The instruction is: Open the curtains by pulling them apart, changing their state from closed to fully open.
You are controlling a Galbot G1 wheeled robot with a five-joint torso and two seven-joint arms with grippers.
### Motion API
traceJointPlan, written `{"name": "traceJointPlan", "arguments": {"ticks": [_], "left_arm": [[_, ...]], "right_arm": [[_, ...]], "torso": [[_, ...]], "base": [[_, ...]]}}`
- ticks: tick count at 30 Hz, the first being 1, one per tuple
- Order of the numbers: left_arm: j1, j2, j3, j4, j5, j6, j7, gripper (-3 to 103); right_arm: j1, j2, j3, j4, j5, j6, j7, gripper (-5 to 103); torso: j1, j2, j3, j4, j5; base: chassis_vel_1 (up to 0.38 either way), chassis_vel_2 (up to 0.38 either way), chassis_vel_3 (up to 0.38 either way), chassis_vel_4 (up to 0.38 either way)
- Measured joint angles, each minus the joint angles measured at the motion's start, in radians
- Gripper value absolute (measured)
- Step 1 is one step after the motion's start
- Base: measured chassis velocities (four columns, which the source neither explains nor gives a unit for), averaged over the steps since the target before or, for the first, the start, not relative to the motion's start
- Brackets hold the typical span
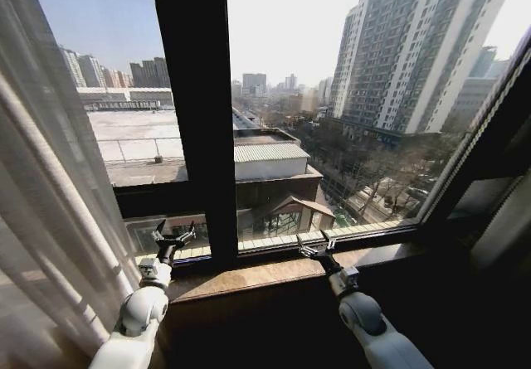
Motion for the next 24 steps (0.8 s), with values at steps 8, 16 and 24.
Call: {"name": "traceJointPlan", "arguments": {"ticks": [8,16,24], "left_arm": [[0.109,-0.039,-0.037,-0.027,0.051,-0.145,0.000,100],[0.253,-0.065,-0.131,-0.085,0.076,-0.238,-0.069,100],[0.320,-0.047,-0.194,-0.110,0.066,-0.236,-0.070,100]], "right_arm": [[0.000,0.000,0.000,0.000,0.000,0.000,0.000,100],[0.000,0.000,0.000,0.000,0.000,0.000,0.000,100],[0.000,0.000,0.000,0.000,0.000,0.000,0.000,100]], "torso": [[0.000,0.000,0.000,-0.0002,0.0002],[0.000,0.000,0.000,0.0000,0.0003],[0.000,0.000,0.000,-0.0001,0.0003]], "base": [[0.000,0.000,0.000,0.000],[0.000,0.000,0.000,0.000],[0.000,0.000,0.000,0.000]]}}
